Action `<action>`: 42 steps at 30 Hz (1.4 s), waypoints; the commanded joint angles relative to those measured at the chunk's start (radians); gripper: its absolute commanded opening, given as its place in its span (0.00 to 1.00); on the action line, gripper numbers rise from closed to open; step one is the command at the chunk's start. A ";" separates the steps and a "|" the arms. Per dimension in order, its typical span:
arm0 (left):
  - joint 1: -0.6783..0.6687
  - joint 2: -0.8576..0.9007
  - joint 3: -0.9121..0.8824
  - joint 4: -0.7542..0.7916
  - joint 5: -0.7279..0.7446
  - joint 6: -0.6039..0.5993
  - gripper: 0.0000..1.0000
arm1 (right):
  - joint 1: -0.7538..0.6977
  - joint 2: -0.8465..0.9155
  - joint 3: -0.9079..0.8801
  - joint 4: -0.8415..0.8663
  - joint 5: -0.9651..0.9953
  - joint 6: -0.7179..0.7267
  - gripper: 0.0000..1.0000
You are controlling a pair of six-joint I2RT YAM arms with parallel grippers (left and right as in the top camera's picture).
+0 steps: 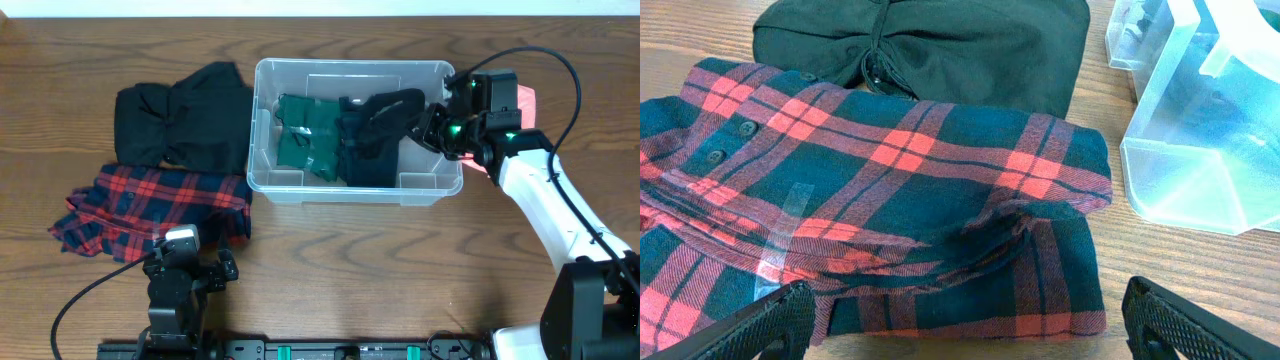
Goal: Pack container
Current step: 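Grasp the second black garment and place it in the bin's right side, then grasp the pink garment with the right gripper and lift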
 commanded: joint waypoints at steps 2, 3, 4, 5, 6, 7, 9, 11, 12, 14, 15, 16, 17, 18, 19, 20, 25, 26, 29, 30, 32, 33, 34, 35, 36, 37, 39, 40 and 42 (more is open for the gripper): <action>0.005 -0.007 -0.014 0.005 -0.005 0.014 0.98 | -0.004 -0.042 0.008 -0.072 0.048 -0.111 0.32; 0.005 -0.007 -0.014 0.005 -0.005 0.014 0.98 | -0.007 -0.054 0.008 -0.092 0.055 -0.129 0.35; 0.005 -0.007 -0.014 0.005 -0.005 0.014 0.98 | -0.011 -0.070 0.009 -0.110 0.069 -0.144 0.39; 0.005 -0.007 -0.014 0.005 -0.005 0.014 0.98 | -0.018 -0.091 0.009 -0.126 0.087 -0.160 0.40; 0.005 -0.007 -0.014 0.005 -0.005 0.014 0.98 | -0.029 -0.126 0.009 -0.145 0.115 -0.180 0.41; 0.005 -0.007 -0.014 0.005 -0.005 0.014 0.98 | -0.037 -0.152 0.010 -0.155 0.134 -0.190 0.43; 0.005 -0.007 -0.014 0.005 -0.005 0.014 0.98 | -0.069 -0.238 0.010 -0.177 0.175 -0.215 0.46; 0.005 -0.007 -0.014 0.005 -0.005 0.014 0.98 | -0.110 -0.323 0.010 -0.190 0.195 -0.231 0.47; 0.005 -0.007 -0.014 0.005 -0.005 0.014 0.98 | -0.135 -0.366 0.010 -0.198 0.201 -0.234 0.47; 0.005 -0.007 -0.014 0.005 -0.005 0.014 0.98 | -0.201 -0.444 0.010 -0.220 0.205 -0.237 0.50; 0.005 -0.007 -0.014 0.005 -0.005 0.014 0.98 | -0.229 -0.467 0.010 -0.227 0.205 -0.243 0.52; 0.005 -0.007 -0.014 0.005 -0.005 0.014 0.98 | -0.269 -0.491 0.010 -0.238 0.205 -0.260 0.54; 0.005 -0.007 -0.014 0.005 -0.005 0.014 0.98 | -0.303 -0.500 0.010 -0.246 0.205 -0.274 0.56; 0.005 -0.007 -0.014 0.005 -0.005 0.014 0.98 | -0.343 -0.502 0.010 -0.258 0.204 -0.283 0.59; 0.005 -0.007 -0.014 0.005 -0.005 0.014 0.98 | -0.380 -0.496 0.009 -0.269 0.204 -0.285 0.61; 0.005 -0.007 -0.014 0.005 -0.005 0.014 0.98 | -0.415 -0.483 0.009 -0.279 0.204 -0.288 0.63; 0.005 -0.007 -0.014 0.005 -0.005 0.014 0.98 | -0.565 -0.306 0.009 -0.267 0.201 -0.305 0.89; 0.005 -0.007 -0.014 0.005 -0.005 0.014 0.98 | -0.582 -0.266 0.009 -0.255 0.196 -0.304 0.91; 0.005 -0.007 -0.014 0.005 -0.005 0.014 0.98 | -0.628 -0.120 0.009 -0.199 0.154 -0.304 0.91; 0.005 -0.007 -0.014 0.005 -0.005 0.014 0.98 | -0.636 -0.074 0.009 -0.176 0.145 -0.304 0.91; 0.005 -0.007 -0.014 0.005 -0.005 0.014 0.98 | -0.649 0.021 0.009 -0.116 0.135 -0.296 0.90; 0.005 -0.007 -0.014 0.005 -0.005 0.014 0.98 | -0.652 0.058 0.009 -0.086 0.130 -0.296 0.89; 0.005 -0.007 -0.014 0.005 -0.005 0.014 0.98 | -0.654 0.093 0.009 -0.051 0.114 -0.296 0.89; 0.005 -0.007 -0.014 0.005 -0.005 0.014 0.98 | -0.655 0.125 0.009 -0.012 0.087 -0.297 0.90; 0.005 -0.007 -0.014 0.005 -0.005 0.014 0.98 | -0.655 0.154 0.009 0.026 0.058 -0.301 0.90; 0.005 -0.007 -0.014 0.005 -0.005 0.014 0.98 | -0.652 0.185 0.009 0.068 0.026 -0.312 0.90; 0.005 -0.007 -0.014 0.005 -0.005 0.013 0.98 | -0.648 0.233 0.009 0.121 0.001 -0.319 0.90; 0.005 -0.007 -0.014 0.005 -0.005 0.014 0.98 | -0.645 0.254 0.009 0.139 0.002 -0.319 0.90; 0.005 -0.007 -0.014 0.005 -0.005 0.014 0.98 | -0.639 0.299 0.009 0.177 0.002 -0.319 0.90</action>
